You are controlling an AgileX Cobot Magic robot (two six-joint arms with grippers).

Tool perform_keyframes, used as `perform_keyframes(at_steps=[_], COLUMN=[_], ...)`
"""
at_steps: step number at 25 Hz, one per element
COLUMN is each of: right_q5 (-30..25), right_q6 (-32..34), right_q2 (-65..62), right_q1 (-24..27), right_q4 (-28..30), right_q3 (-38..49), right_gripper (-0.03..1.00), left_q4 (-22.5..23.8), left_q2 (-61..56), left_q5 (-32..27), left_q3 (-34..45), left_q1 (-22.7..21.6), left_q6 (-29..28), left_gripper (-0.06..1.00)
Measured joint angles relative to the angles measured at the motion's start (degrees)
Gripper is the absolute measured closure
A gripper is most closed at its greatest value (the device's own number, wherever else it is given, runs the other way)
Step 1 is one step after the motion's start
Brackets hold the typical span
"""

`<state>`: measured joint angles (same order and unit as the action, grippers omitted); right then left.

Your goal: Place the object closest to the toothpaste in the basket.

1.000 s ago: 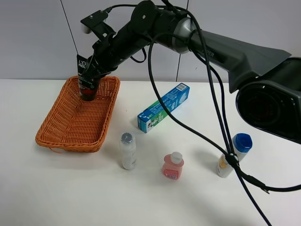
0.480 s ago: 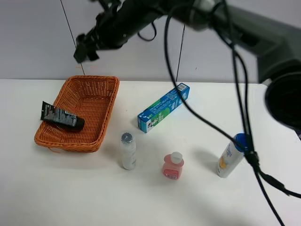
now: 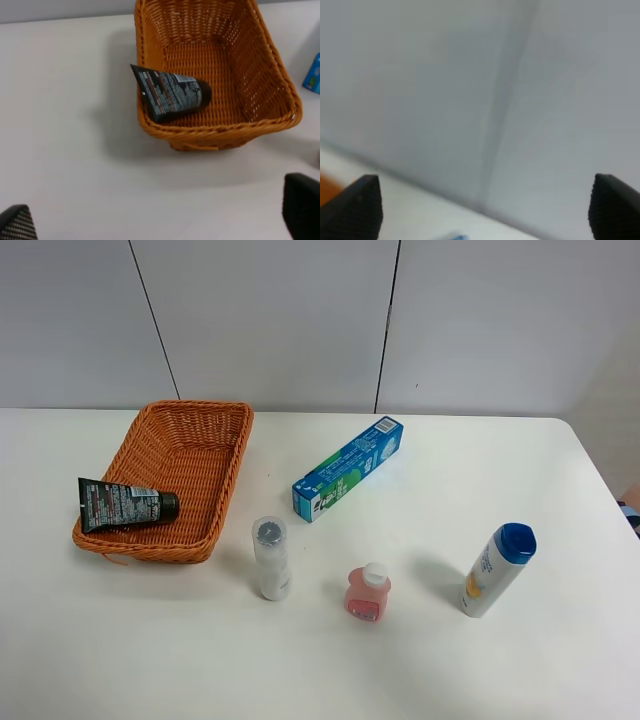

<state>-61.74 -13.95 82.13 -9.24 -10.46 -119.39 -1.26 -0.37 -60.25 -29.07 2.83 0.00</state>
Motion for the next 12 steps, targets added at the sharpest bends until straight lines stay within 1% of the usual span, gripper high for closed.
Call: perform_keyframes(at_steps=[1, 3, 6, 9, 12], right_q5=[0.2, 1.2, 3.5, 4.7, 3.9], right_q6=[0.2, 0.6, 0.7, 1.2, 3.3], right_q2=[-4.1, -12.1, -24.9, -37.2, -49.3], right_q1=[3.4, 9.7, 15.2, 16.8, 17.0], right_q4=[0.3, 1.8, 5.4, 6.7, 6.7], right_q3=[2.1, 9.2, 22.6, 38.5, 54.4], right_gripper=[0.15, 0.15, 0.15, 0.15, 0.15], left_q4=[0.0, 0.0, 0.0, 0.0, 0.0], left_q2=[0.0, 0.0, 0.0, 0.0, 0.0], left_q5=[0.0, 0.0, 0.0, 0.0, 0.0], left_q3=[0.0, 0.0, 0.0, 0.0, 0.0], left_q1=[0.0, 0.0, 0.0, 0.0, 0.0], left_q6=[0.0, 0.0, 0.0, 0.0, 0.0], left_gripper=[-0.05, -0.05, -0.05, -0.05, -0.05])
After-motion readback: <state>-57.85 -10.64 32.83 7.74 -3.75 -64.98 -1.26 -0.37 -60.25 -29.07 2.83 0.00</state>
